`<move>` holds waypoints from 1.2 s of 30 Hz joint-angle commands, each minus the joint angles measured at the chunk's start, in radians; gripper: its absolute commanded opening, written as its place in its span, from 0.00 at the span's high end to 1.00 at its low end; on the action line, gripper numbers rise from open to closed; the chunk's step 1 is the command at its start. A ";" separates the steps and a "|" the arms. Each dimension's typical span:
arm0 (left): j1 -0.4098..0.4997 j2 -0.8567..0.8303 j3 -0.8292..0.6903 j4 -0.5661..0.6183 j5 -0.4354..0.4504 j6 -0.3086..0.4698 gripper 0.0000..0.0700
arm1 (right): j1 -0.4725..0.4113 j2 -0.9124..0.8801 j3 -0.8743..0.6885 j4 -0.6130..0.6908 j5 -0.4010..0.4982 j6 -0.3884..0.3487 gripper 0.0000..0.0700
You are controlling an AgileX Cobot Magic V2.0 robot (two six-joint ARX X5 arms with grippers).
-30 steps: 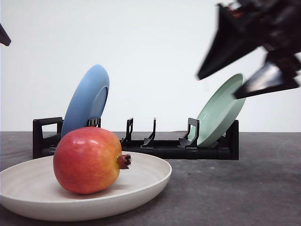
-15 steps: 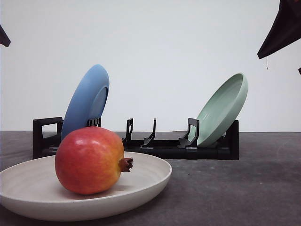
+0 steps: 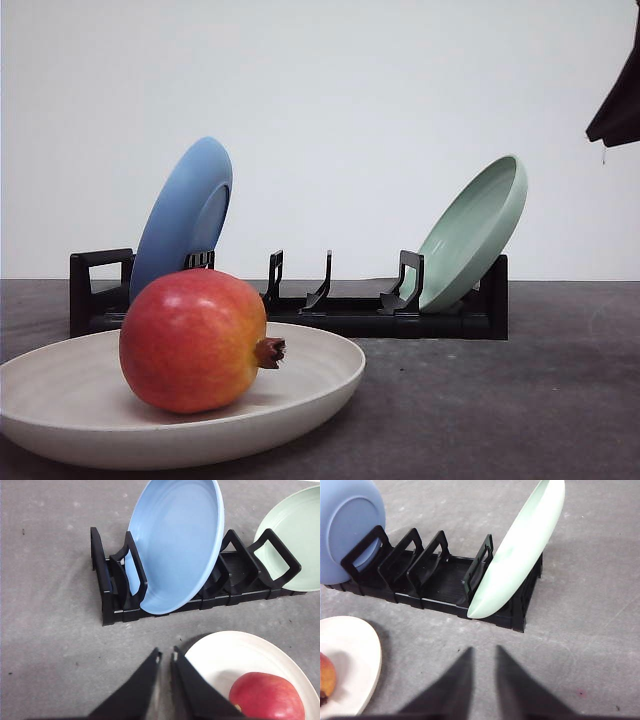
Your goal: Place pomegranate in white plate
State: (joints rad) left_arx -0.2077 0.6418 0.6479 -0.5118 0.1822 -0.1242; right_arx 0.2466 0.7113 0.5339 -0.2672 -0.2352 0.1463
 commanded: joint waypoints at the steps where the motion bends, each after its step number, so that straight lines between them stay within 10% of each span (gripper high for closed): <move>1: -0.002 0.005 0.007 0.014 -0.002 0.000 1.00 | 0.001 0.006 0.001 0.012 0.000 0.000 0.98; 17: 0.030 -0.067 -0.038 0.028 -0.001 0.000 1.00 | 0.001 0.006 0.001 0.013 0.000 0.000 0.98; 36: 0.178 -0.549 -0.537 0.267 -0.002 0.098 1.00 | 0.001 0.006 0.001 0.013 0.000 0.000 0.98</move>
State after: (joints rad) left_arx -0.0345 0.1008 0.1139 -0.2614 0.1822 -0.0410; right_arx 0.2466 0.7113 0.5339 -0.2642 -0.2352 0.1463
